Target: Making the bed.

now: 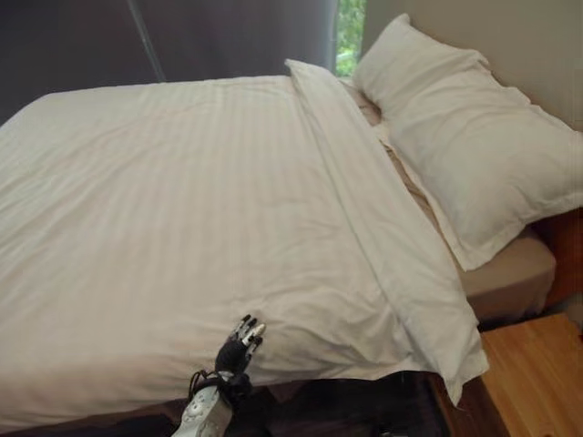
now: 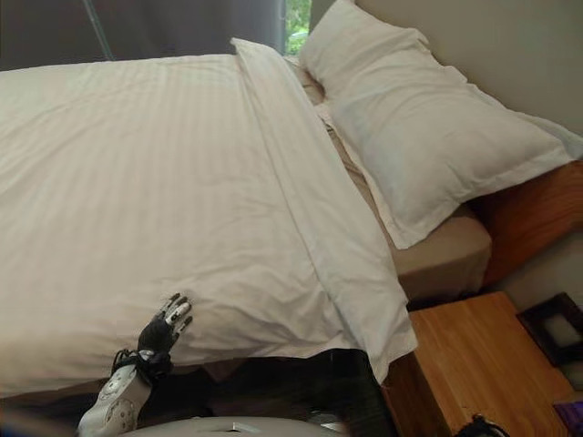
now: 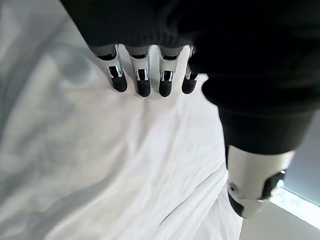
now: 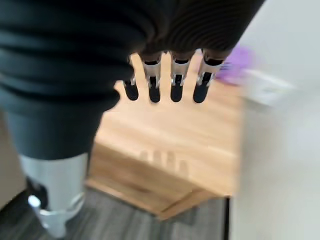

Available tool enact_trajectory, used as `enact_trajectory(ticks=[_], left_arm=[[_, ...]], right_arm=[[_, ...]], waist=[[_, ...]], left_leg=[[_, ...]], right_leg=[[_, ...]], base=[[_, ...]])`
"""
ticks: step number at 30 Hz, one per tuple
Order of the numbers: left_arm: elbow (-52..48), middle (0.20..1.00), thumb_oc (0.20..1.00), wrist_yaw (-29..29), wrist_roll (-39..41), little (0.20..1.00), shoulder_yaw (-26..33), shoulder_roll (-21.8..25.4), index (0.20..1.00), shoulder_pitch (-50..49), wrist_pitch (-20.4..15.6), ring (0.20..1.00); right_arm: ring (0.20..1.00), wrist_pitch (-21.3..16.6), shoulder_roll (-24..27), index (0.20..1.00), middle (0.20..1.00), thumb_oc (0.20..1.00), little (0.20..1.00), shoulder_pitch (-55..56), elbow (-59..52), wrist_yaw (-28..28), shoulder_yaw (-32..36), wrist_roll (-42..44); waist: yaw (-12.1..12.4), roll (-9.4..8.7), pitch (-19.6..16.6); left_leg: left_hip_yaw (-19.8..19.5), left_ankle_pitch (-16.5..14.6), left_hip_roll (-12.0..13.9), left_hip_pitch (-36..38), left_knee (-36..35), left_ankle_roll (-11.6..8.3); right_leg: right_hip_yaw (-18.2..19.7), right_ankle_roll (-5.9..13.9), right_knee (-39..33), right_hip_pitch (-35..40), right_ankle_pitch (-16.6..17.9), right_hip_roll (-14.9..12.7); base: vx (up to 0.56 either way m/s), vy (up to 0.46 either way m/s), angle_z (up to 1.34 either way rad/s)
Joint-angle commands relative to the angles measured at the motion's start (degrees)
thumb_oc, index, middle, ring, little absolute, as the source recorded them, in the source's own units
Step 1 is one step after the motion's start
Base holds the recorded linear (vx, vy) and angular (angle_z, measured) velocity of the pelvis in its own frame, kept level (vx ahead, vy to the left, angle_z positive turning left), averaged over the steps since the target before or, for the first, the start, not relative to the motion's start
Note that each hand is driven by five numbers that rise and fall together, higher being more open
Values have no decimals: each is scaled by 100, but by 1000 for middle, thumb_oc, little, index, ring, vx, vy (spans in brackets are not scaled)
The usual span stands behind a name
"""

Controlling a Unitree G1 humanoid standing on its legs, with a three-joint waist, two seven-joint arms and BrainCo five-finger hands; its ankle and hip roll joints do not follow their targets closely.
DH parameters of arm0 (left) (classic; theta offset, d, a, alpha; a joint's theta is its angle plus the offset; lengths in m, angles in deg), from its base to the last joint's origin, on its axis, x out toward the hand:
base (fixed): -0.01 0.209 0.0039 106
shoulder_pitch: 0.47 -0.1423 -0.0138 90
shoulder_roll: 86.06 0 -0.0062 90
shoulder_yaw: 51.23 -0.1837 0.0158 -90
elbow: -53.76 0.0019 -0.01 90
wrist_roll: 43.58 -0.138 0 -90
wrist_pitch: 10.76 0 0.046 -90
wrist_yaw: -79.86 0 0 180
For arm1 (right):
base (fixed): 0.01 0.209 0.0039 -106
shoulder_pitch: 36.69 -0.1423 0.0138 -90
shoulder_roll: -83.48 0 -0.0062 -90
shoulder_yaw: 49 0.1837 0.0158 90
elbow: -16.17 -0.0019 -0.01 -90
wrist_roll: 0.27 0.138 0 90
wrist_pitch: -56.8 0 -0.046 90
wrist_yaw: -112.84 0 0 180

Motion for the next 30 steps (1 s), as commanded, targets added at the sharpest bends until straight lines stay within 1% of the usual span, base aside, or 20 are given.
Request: enact_trajectory(ticks=[1,3,4,5,6,7,8,9,11,13,14,15,18,19,20,23,24,27,28,30], left_arm=[[-227,1000,1000,123,192,1000,95,53,1000,339,-182,1000],[-230,1000,1000,80,156,1000,168,49,1000,302,-187,1000],[-221,1000,1000,13,77,1000,245,19,1000,294,-196,1000],[-221,1000,1000,13,75,1000,236,17,1000,297,-196,1000],[-173,1000,1000,-30,-75,1000,268,-18,1000,319,-203,1000],[-126,1000,1000,-46,-134,1000,247,-55,1000,361,-203,1000],[-120,1000,1000,-46,-136,1000,235,-54,1000,371,-205,1000],[-15,1000,1000,-62,-209,1000,244,-100,1000,450,-203,1000],[135,1000,1000,-49,-183,1000,277,-105,1000,549,-149,1000],[290,1000,1000,5,-55,1000,323,-110,1000,621,-102,1000],[295,1000,1000,8,-52,1000,329,-103,1000,630,-103,1000],[324,1000,1000,93,58,1000,356,-109,1000,615,-77,1000],[448,1000,1000,188,78,1000,308,-129,1000,523,-63,1000],[454,1000,1000,192,79,1000,311,-121,1000,529,-66,1000],[567,1000,1000,227,62,1000,273,-131,1000,503,-98,1000],[685,1000,1000,264,73,1000,260,-125,1000,514,-146,1000],[808,1000,1000,264,100,1000,207,-119,1000,554,-181,1000],[897,1000,1000,306,132,1000,-41,-51,1000,803,-253,1000],[908,1000,1000,304,135,1000,-35,-57,1000,836,-257,1000],[975,1000,1000,280,177,1000,-189,4,1000,1026,-347,1000]], right_arm=[[1000,-142,337,1000,1000,1000,1000,-464,-402,-13,-112,353],[1000,-169,579,1000,1000,1000,1000,-192,-1375,-34,110,441],[1000,-216,784,1000,1000,1000,1000,71,-2668,10,415,549],[1000,-194,787,1000,1000,1000,1000,104,-2710,-2,442,544],[740,-362,858,740,740,740,740,298,-3934,-8,780,883],[498,-441,780,498,498,498,498,341,-4332,51,949,1182],[200,-425,777,200,200,200,200,369,-4365,43,977,1183],[200,-716,534,200,200,200,200,305,-5091,97,1277,2146],[200,-1071,150,200,200,200,200,119,-5602,118,1530,3329],[200,-1491,-393,200,200,200,200,-255,-5934,-210,1576,5006],[200,-1497,-391,200,200,200,200,-265,-5925,-222,1576,5024],[200,-1701,-645,200,200,200,200,-456,-5998,-416,1569,5858],[200,-1954,-1106,200,200,200,200,-800,-6024,-689,1482,6993],[200,-1967,-1104,200,200,200,200,-807,-6005,-709,1482,7018],[200,-2125,-1278,200,200,200,200,-992,-5972,-759,1476,7505],[200,-2285,-1366,200,200,200,200,-1240,-5863,-827,1491,7926],[200,-2340,-1406,200,200,200,200,-1561,-5704,-871,1416,8281],[200,-2456,-1343,200,200,200,200,-2339,-5268,-781,1114,8518],[200,-2462,-1331,200,200,200,200,-2386,-5242,-779,1115,8520],[200,-2432,-1296,200,200,200,200,-2943,-4734,-607,1000,8512]], waist=[[44,-144,54],[-33,-234,48],[-114,-313,43],[-98,-301,31],[-201,-356,30],[-239,-362,22],[-214,-347,5],[-288,-338,-7],[-320,-291,-31],[-311,-220,-44],[-309,-218,-46],[-266,-179,-47],[-144,-138,-54],[-149,-145,-52],[-73,-126,-27],[-8,-99,14],[84,-50,85],[217,90,550],[217,98,567],[299,232,925]], left_leg=[[-34,165,487,-6,150,-280],[-23,140,494,8,150,-276],[-4,90,488,28,158,-276],[5,114,497,10,148,-271],[40,75,494,33,159,-270],[57,68,497,44,160,-265],[73,96,512,18,150,-261],[90,70,503,58,156,-266],[89,73,505,79,150,-268],[72,76,500,98,139,-272],[78,102,508,83,129,-267],[54,103,502,89,119,-274],[13,113,501,68,107,-287],[6,113,500,63,110,-288],[-27,129,495,29,108,-297],[-78,157,501,-24,111,-307],[-118,185,501,-85,109,-327],[-204,298,514,-382,128,-367],[-204,304,519,-397,131,-366],[-235,448,571,-699,142,-429]], right_leg=[[-235,173,96,46,-127,-295],[-225,187,96,19,-101,-301],[-201,203,116,1,-109,-317],[-193,195,109,-23,-85,-305],[-163,208,133,-48,-89,-321],[-157,209,141,-63,-87,-325],[-141,196,135,-102,-59,-307],[-112,202,147,-97,-83,-334],[-106,198,148,-109,-85,-352],[-122,190,150,-102,-97,-362],[-117,181,144,-123,-74,-351],[-144,184,135,-111,-83,-360],[-203,191,122,-100,-81,-370],[-209,191,122,-99,-83,-371],[-231,190,132,-112,-80,-370],[-263,183,127,-123,-94,-367],[-281,178,118,-154,-103,-369],[-236,165,135,-436,-45,-380],[-232,162,139,-453,-39,-376],[-173,148,151,-768,50,-361]], base=[[0,0,0],[0,0,0],[0,0,0],[0,0,0],[0,0,0],[0,0,0],[10,27,-6],[16,32,-10],[29,47,-12],[18,42,-12],[16,39,2],[18,32,8],[21,21,8],[-7,2,8],[-12,-2,9],[-26,-12,17],[-129,-19,10],[-238,-8,12],[-240,7,7],[-348,-1,2]])
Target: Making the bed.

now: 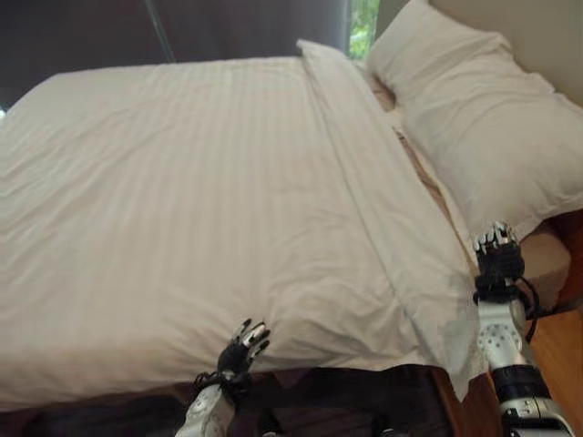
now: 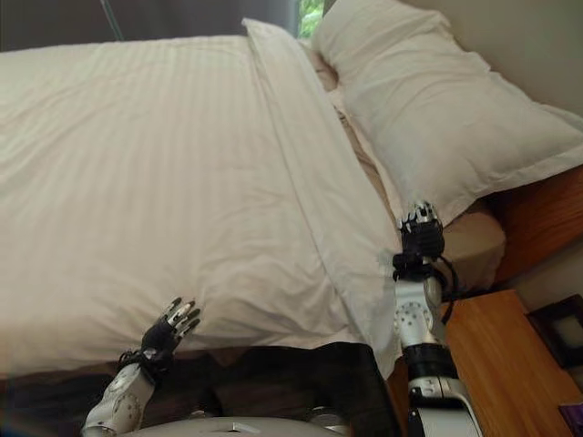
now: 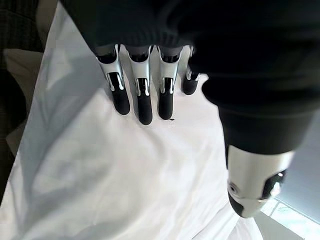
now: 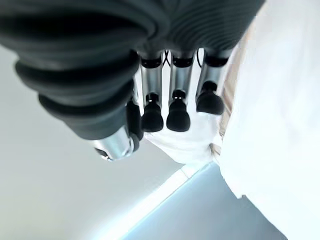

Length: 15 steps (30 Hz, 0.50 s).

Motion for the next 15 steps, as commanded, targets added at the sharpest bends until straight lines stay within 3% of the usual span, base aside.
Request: enact_trajectory(ticks=[1,7,10,15], left_arm=[[153,1000,1000,35,184,1000,-128,264,1000,482,-241,1000],[654,1000,1000,2,176,1000,-125,290,1000,965,-326,1000],[957,1000,1000,-32,229,1000,-17,126,1000,1155,-326,1000],[1116,1000,1000,22,425,1000,135,-164,1000,963,-239,1000]], right_arm=[[200,-243,149,200,200,200,200,-912,557,169,87,216],[200,166,-294,200,200,200,200,-913,1824,64,-172,113],[200,358,-750,200,200,200,200,-290,2233,-122,-201,93],[200,605,-1065,200,200,200,200,685,2688,-397,127,233]], waist=[[141,-50,762],[143,168,1133],[83,172,1076],[-66,106,783]], left_leg=[[-63,236,662,7,111,-667],[-73,375,815,-274,120,-781],[-75,379,858,-233,112,-815],[-63,351,882,-81,100,-822]], right_leg=[[-37,189,130,-186,-147,-350],[-55,205,182,-528,-23,-348],[-70,186,160,-490,-31,-332],[-50,131,118,-328,-134,-251]], base=[[-351,-7,-3],[-149,-5,-2],[-18,-2,2],[37,0,-5]])
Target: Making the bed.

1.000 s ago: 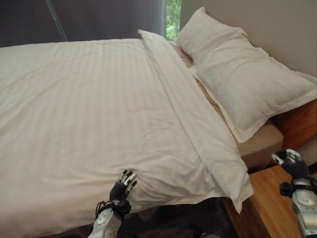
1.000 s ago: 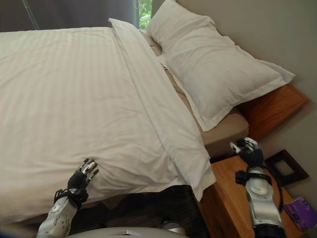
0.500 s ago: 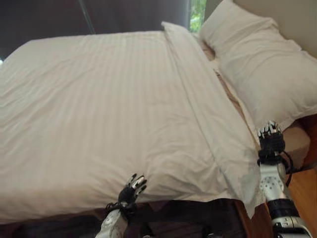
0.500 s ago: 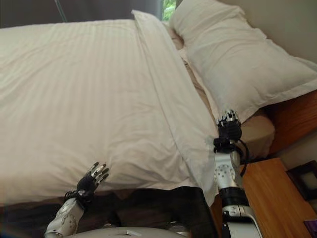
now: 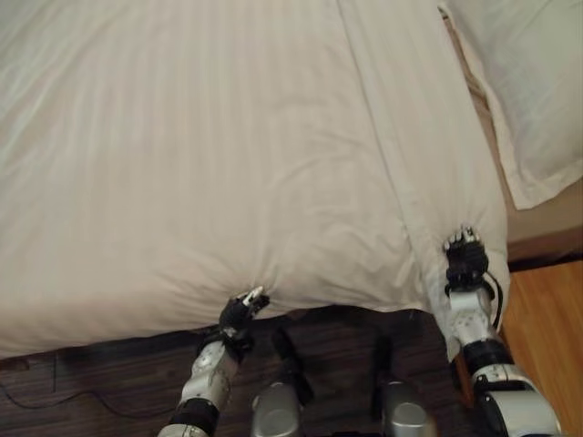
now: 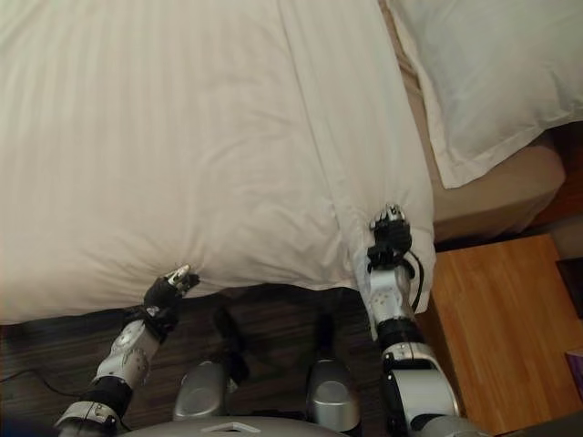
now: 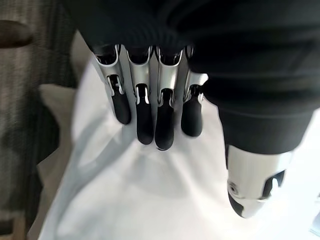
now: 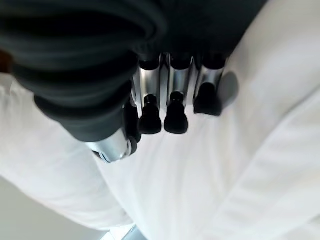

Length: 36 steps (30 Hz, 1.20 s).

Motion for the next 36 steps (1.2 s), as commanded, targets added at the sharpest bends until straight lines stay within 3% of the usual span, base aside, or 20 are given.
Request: enact_trajectory(ticks=[1,9,10,11,14,15,18,19,21,22,23,24,27,28,29,31,32,33,36], left_arm=[[172,1000,1000,86,274,1000,-90,-153,1000,17,-37,1000],[194,1000,1000,145,403,1000,20,-236,1000,-189,33,1000],[141,1000,1000,142,413,1000,58,-230,1000,-262,11,1000],[26,1000,1000,143,390,1000,41,-222,1000,-324,7,1000],[-167,1000,1000,79,362,1000,43,-269,1000,-507,-33,1000],[-237,1000,1000,-34,209,1000,-33,-288,1000,-565,-98,1000],[-572,1000,1000,-365,-239,1000,-92,-226,1000,-550,-204,1000],[-993,1000,1000,-491,-565,1000,-156,-183,1000,-618,-245,1000],[-1187,1000,1000,-482,-664,1000,-148,-192,1000,-638,-218,1000],[-1273,1000,1000,-469,-853,1000,-238,-157,1000,-599,-161,1000],[-1283,1000,1000,-476,-864,1000,-240,-169,1000,-608,-152,1000],[-1402,1000,1000,-486,-922,1000,-288,-182,1000,-544,-155,1000],[-1620,1000,1000,-477,-1086,1000,-431,-79,1000,-299,-149,1000],[-1806,1000,1000,-500,-1128,1000,-551,19,1000,-194,-198,1000],[-1808,1000,1000,-501,-1127,1000,-552,26,1000,-196,-197,1000],[-2032,1000,1000,-495,-1168,1000,-612,149,1000,-131,-268,1000],[-2032,1000,1000,-495,-1168,1000,-612,150,1000,-131,-267,1000],[-2288,1000,1000,-432,-1167,1000,-624,276,1000,-136,-325,1000],[-2634,1000,1000,-329,-1184,1000,-678,428,1000,-338,-347,1000]], right_arm=[[200,435,-177,200,200,200,200,745,562,-99,99,257],[200,587,68,200,200,200,200,1303,809,-224,321,27],[209,609,263,209,209,209,209,1367,720,-164,55,-642],[1000,633,441,1000,1000,1000,1000,1344,672,-87,-166,-1159],[1000,674,639,1000,1000,1000,1000,1392,324,56,-510,-1851],[1000,673,785,1000,1000,1000,1000,1445,-64,164,-794,-2470],[1000,535,979,1000,1000,1000,1000,1767,-1133,454,-866,-3079],[1000,430,997,1000,1000,1000,1000,2201,-2133,570,-432,-3172],[1000,394,964,1000,1000,1000,1000,2462,-2630,525,-285,-3243],[1000,426,964,1000,1000,1000,1000,2508,-2797,545,-271,-3306],[1000,440,968,1000,1000,1000,1000,2527,-2821,553,-267,-3314],[1000,412,963,1000,1000,1000,1000,2589,-3044,578,-248,-3402],[1000,440,827,1000,1000,1000,1000,2753,-3394,581,-209,-3622],[1000,452,700,1000,1000,1000,1000,2873,-3562,541,-282,-3745],[1000,454,693,1000,1000,1000,1000,2875,-3565,542,-283,-3747],[1000,440,659,1000,1000,1000,1000,2936,-3671,504,-443,-3925],[1000,440,659,1000,1000,1000,1000,2936,-3671,504,-443,-3925],[1000,408,692,1000,1000,1000,1000,2942,-3756,541,-561,-4204],[1000,347,746,1000,1000,1000,1000,2918,-3829,576,-597,-4515]], waist=[[-64,209,-447],[-250,146,-814],[-274,118,-844],[-271,100,-834],[-222,66,-782],[-248,-111,-677],[-414,-434,-633],[-755,-517,-868],[-1046,-399,-1101],[-1156,-314,-1175],[-1166,-313,-1177],[-1283,-333,-1231],[-1560,-376,-1305],[-1723,-542,-1265],[-1719,-548,-1275],[-1775,-604,-1267],[-1774,-605,-1268],[-1657,-629,-1250],[-1419,-602,-1262]], left_leg=[[-96,314,831,-5,96,-772],[16,405,1030,250,51,-850],[70,425,1096,349,63,-876],[95,396,1106,427,88,-882],[148,449,1175,510,186,-892],[281,73,1188,453,871,-888],[446,-699,1042,540,2136,-762],[351,-1064,997,816,3025,-706],[555,-1215,1001,1364,2659,-696],[441,-1761,667,1628,2270,-630],[442,-1797,621,1652,2232,-588],[466,-1687,350,1716,1670,-446],[421,-1443,64,1902,526,-400],[327,-1276,65,1964,132,-436],[331,-1274,59,1956,130,-435],[245,-1198,137,1838,81,-395],[246,-1198,137,1838,81,-395],[238,-1100,145,1692,68,-289],[132,-942,116,1398,34,-105]], right_leg=[[-64,205,114,-220,-294,-262],[13,113,69,-16,-454,-21],[38,81,69,44,-512,49],[77,75,69,105,-565,58],[175,50,69,168,-596,112],[170,-16,69,235,-551,24],[18,-158,119,217,-348,-161],[-351,-275,145,212,-268,-224],[-640,-208,169,92,-174,-277],[-639,-71,171,21,-160,-296],[-647,-35,173,33,-152,-330],[-745,-5,267,-191,83,-450],[-707,314,500,-685,530,-604],[-264,674,756,-1048,953,-608],[-255,674,767,-1065,949,-612],[263,747,963,-1220,800,-435],[264,747,965,-1222,800,-435],[415,688,1221,-1023,516,-446],[594,639,1809,-685,317,-484]], base=[[52,-5,0],[16,-41,-12],[-26,-48,-18],[-40,-53,-26],[-84,-68,-27],[-243,-187,-25],[-319,-199,6],[-326,-66,33],[-211,92,70],[-64,144,93],[-187,141,69],[-300,138,45],[-316,133,110],[-238,29,106],[-239,-43,72],[-154,0,49],[-253,53,44],[-272,37,31],[-289,32,24]])
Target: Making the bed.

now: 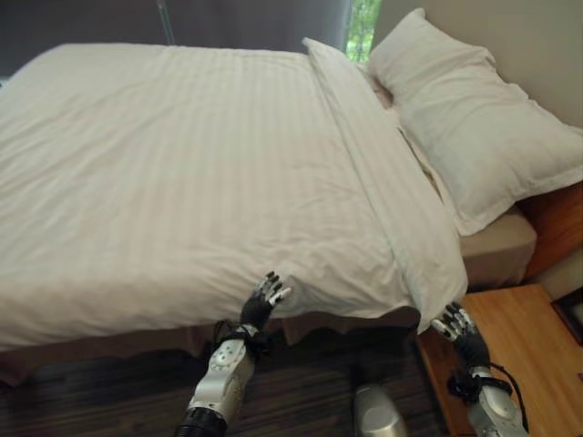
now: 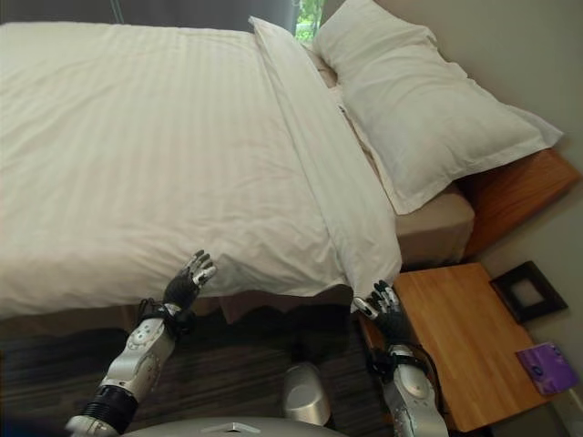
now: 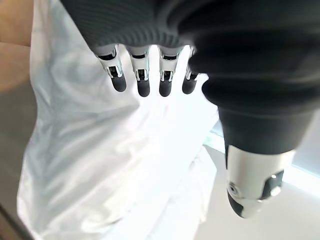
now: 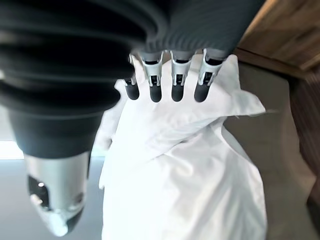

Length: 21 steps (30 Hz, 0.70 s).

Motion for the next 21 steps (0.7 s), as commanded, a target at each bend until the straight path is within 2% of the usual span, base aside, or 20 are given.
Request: enact_trajectory(ticks=[1,4,6,9,11,13,14,16,17,18,19,20,21], left_arm=[[-307,1000,1000,56,-410,1000,91,179,1000,42,-416,1000],[-681,1000,1000,-71,-1016,1000,222,498,1000,-97,-555,1000],[-872,1000,1000,-204,-1458,1000,279,697,1000,-22,-636,1000],[-1090,1000,1000,-549,-1789,1000,532,831,1000,2,-704,1000],[-1157,1000,1000,-655,-1791,1000,737,843,1000,-77,-722,1000],[-1179,1000,1000,-756,-1817,1000,895,822,1000,-175,-731,1000],[-1183,1000,1000,-761,-1821,1000,900,819,1000,-176,-730,1000],[-1140,1000,1000,-962,-1867,1000,1130,808,1000,-287,-742,1000],[-1151,1000,1000,-963,-1869,1000,1144,806,1000,-295,-737,1000],[-1185,1000,1000,-1064,-1947,1000,1252,843,1000,-322,-788,1000],[-1196,1000,1000,-1068,-1953,1000,1259,839,1000,-323,-782,1000],[-1251,1000,1000,-1267,-2081,1000,1313,870,1000,-246,-873,1000],[-1254,1000,1000,-1276,-2088,1000,1320,866,1000,-232,-871,1000]], right_arm=[[1000,-337,103,1000,1000,1000,1000,-498,-301,91,78,-447],[1000,-390,153,1000,1000,1000,1000,-540,-358,127,36,-579],[1000,-426,211,1000,1000,1000,1000,-659,-439,215,-18,-690],[1000,-433,330,1000,1000,1000,1000,-1010,-582,301,-227,-889],[1000,-454,427,1000,1000,1000,1000,-1100,-698,264,-313,-902],[1000,-497,481,1000,1000,1000,1000,-1173,-792,215,-443,-829],[1000,-503,484,1000,1000,1000,1000,-1184,-782,215,-449,-826],[1000,-655,463,1000,1000,1000,1000,-1390,-982,184,-656,-569],[1000,-662,467,1000,1000,1000,1000,-1401,-974,181,-665,-560],[1000,-766,420,1000,1000,1000,1000,-1493,-1052,148,-806,-376],[1000,-775,422,1000,1000,1000,1000,-1508,-1039,146,-809,-371],[1000,-858,394,1000,1000,1000,1000,-1742,-953,248,-1020,-408],[1000,-872,392,1000,1000,1000,1000,-1778,-924,255,-1024,-410]], waist=[[83,105,-40],[331,137,-108],[552,137,-164],[897,143,-236],[1044,163,-230],[1178,213,-158],[1166,220,-151],[1349,370,9],[1330,381,22],[1490,494,172],[1458,511,183],[1629,639,424],[1601,653,441]], left_leg=[[-134,-134,569,341,46,-706],[-351,-43,516,146,46,-695],[-412,54,557,0,46,-734],[-301,233,746,-73,69,-889],[-277,369,907,-108,49,-1009],[-332,502,1030,-165,56,-1091],[-341,509,1042,-163,55,-1100],[-410,755,1250,-265,47,-1217],[-425,765,1271,-262,47,-1229],[-526,943,1400,-418,46,-1316],[-566,958,1424,-435,46,-1327],[-664,1209,1591,-695,49,-1473],[-701,1226,1609,-717,50,-1483]], right_leg=[[327,6,-116,604,221,105],[783,30,-302,989,263,152],[842,-60,-831,1296,-31,25],[504,-86,-1571,1562,-212,-130],[449,-139,-1961,1663,-335,-15],[382,-208,-2051,1740,-516,76],[375,-217,-2051,1748,-520,89],[247,-290,-2051,1801,-720,229],[237,-302,-2051,1814,-720,252],[142,-361,-2051,1832,-835,368],[112,-375,-2051,1842,-835,396],[-33,-420,-2051,1815,-917,441],[-58,-431,-2051,1819,-917,464]], base=[[-196,-9,13],[-96,-86,62],[-72,-154,74],[-42,-213,8],[-38,-186,-21],[-58,-128,-10],[-115,-161,10],[-120,-159,18],[-151,-148,5],[-112,-106,-1],[-295,-165,4],[-193,-82,36],[-289,-85,68]])
